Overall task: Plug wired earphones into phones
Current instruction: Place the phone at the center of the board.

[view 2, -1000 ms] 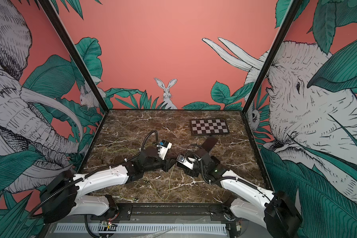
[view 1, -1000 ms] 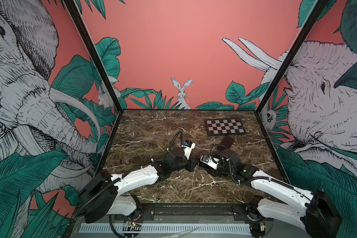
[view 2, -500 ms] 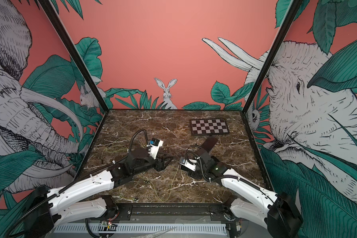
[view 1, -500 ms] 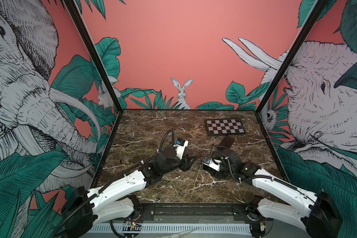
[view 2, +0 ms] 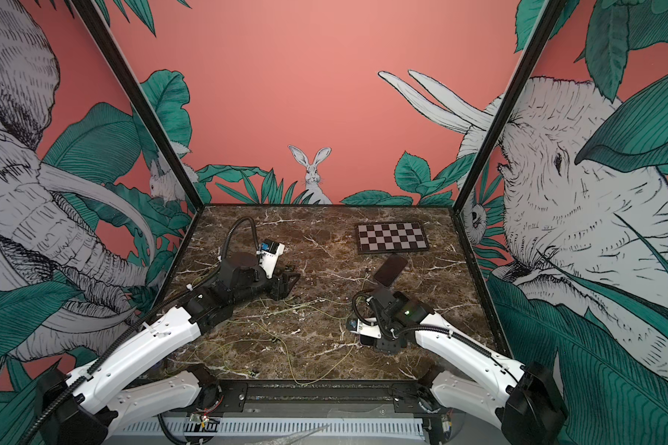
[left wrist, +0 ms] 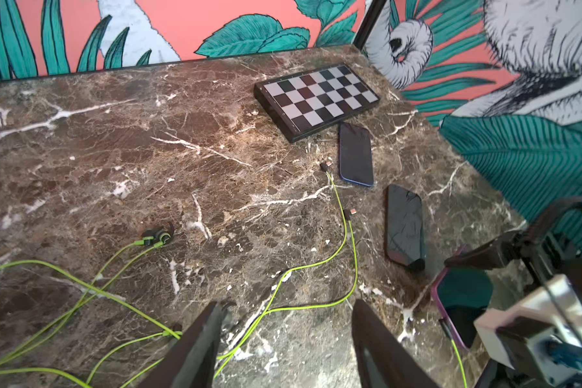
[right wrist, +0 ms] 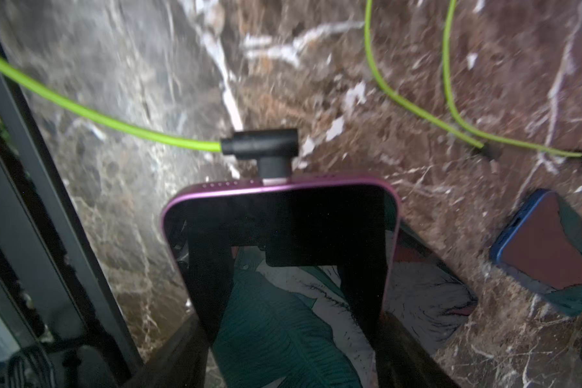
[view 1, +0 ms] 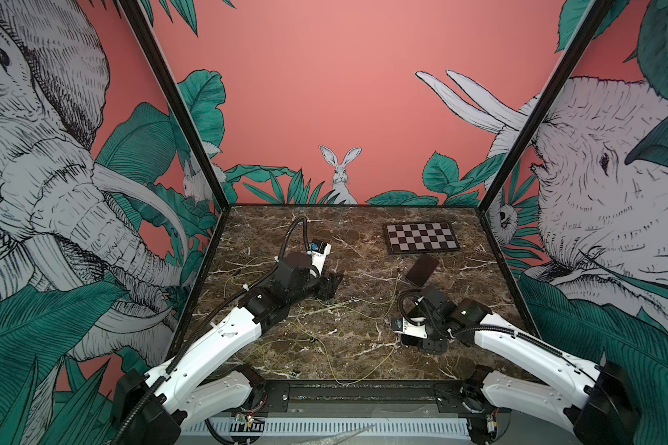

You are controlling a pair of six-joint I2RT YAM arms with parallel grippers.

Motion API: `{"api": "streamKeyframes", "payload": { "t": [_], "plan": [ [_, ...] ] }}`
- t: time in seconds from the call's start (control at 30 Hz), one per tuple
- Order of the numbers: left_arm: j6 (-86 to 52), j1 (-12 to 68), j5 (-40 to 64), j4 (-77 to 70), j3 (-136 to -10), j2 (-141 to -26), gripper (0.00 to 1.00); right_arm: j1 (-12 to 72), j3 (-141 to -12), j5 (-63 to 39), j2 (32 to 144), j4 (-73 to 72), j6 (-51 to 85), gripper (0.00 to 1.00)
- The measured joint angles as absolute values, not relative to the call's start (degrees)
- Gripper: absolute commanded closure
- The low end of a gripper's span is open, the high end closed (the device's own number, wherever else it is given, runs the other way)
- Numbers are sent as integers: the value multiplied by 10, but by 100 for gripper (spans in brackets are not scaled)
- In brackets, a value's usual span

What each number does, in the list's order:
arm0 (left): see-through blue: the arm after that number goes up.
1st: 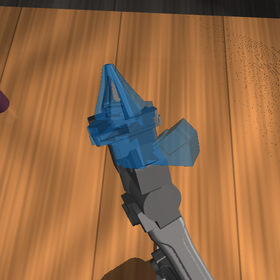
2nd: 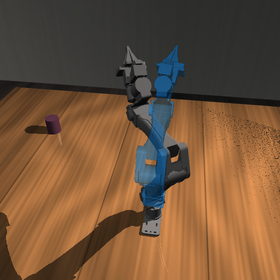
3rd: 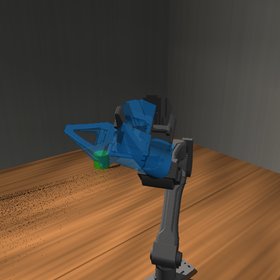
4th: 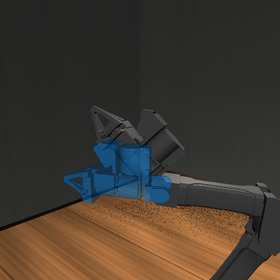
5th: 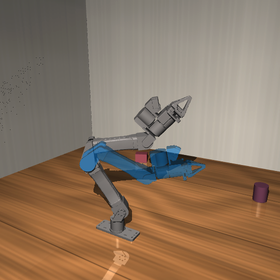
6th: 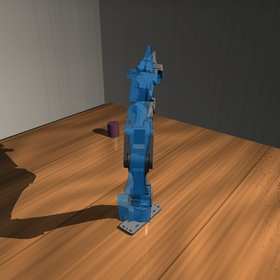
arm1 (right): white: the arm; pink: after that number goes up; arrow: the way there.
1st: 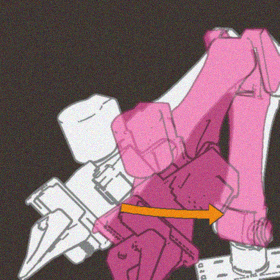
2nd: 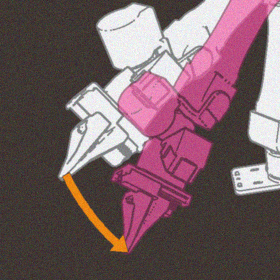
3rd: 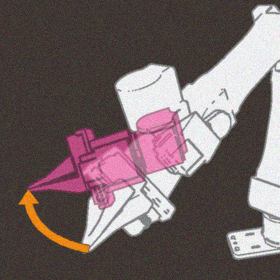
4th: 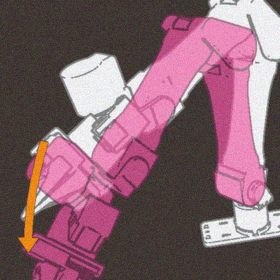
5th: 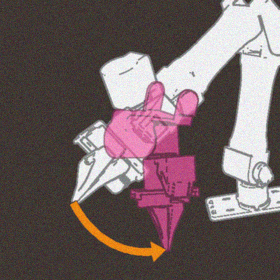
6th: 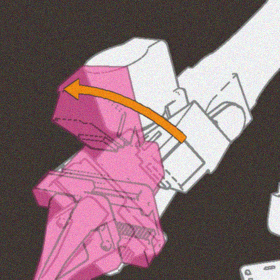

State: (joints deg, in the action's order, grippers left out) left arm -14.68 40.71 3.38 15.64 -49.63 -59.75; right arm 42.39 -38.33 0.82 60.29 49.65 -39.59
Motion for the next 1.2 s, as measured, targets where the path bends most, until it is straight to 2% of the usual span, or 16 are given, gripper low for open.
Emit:
{"api": "streamKeyframes", "payload": {
  "t": [0.2,0.37,0.57,0.63,0.7,0.8,1.03,1.13,1.2],
  "plan": [
    [-110,389,49,186,-541,-617,37,424,-374,50,663,532,-423,38],
    [-104,371,55,190,-533,-612,37,421,-374,79,724,536,-430,38],
    [-110,360,79,190,-508,-595,37,392,-374,88,746,533,-432,34],
    [-112,359,87,190,-507,-594,38,382,-374,92,747,529,-433,27],
    [-115,359,95,190,-507,-594,38,375,-374,97,750,527,-436,14],
    [-118,359,106,190,-507,-594,38,371,-374,104,753,525,-441,2],
    [-118,359,114,190,-506,-594,38,371,-407,107,735,524,-417,2],
    [-117,359,112,190,-506,-595,38,371,-441,102,694,500,-385,2],
    [-115,359,106,190,-506,-597,38,371,-456,99,653,461,-349,5]
  ]
}}
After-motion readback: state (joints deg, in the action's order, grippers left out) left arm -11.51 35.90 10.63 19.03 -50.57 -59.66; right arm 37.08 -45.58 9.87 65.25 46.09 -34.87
